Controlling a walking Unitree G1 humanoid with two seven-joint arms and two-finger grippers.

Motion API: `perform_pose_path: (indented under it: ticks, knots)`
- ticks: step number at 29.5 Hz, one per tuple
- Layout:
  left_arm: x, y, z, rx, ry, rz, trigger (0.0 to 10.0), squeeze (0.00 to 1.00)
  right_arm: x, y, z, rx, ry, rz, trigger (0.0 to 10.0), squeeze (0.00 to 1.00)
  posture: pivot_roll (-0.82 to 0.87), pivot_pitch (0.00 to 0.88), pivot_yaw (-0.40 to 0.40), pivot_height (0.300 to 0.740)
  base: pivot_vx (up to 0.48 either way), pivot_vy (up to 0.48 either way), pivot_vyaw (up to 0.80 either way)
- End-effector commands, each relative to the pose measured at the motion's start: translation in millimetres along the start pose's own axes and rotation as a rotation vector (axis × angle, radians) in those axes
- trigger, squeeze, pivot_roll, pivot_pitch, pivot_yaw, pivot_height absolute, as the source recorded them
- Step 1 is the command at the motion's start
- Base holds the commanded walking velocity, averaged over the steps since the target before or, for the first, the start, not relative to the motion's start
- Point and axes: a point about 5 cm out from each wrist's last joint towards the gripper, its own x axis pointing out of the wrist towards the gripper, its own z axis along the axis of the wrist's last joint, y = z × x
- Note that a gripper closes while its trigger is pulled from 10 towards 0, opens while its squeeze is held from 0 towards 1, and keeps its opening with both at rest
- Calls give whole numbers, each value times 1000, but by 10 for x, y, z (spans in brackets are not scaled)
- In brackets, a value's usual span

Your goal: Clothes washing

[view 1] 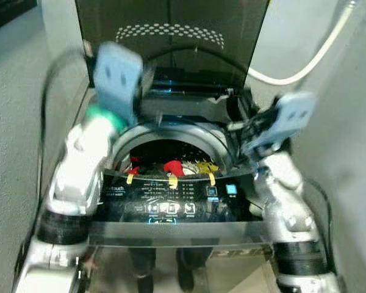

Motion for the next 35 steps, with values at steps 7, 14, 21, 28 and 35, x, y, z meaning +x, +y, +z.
perform_pose_path:
  ticks: [7,14,21,28,35]
  knots:
    - [478,59,294,63,-154,-110,10000,0,-121,387,19,139,49,393,10000,0,152,0,18,740,0,0,0]
    - [903,-165,529,54,-250,-191,10000,0,-48,866,-563,87,222,420,10000,0,133,0,48,740,0,0,0]
    - [640,129,273,-4,-178,-12,10000,0,348,644,-322,98,117,249,10000,0,112,0,26,740,0,0,0]
    - [322,748,529,83,-315,329,10000,0,765,557,-299,98,108,224,10000,0,172,0,-55,740,0,0,0]
    - [-84,799,490,7,-214,313,10000,0,1168,830,-201,122,55,270,10000,0,230,14,-101,740,0,0,0]
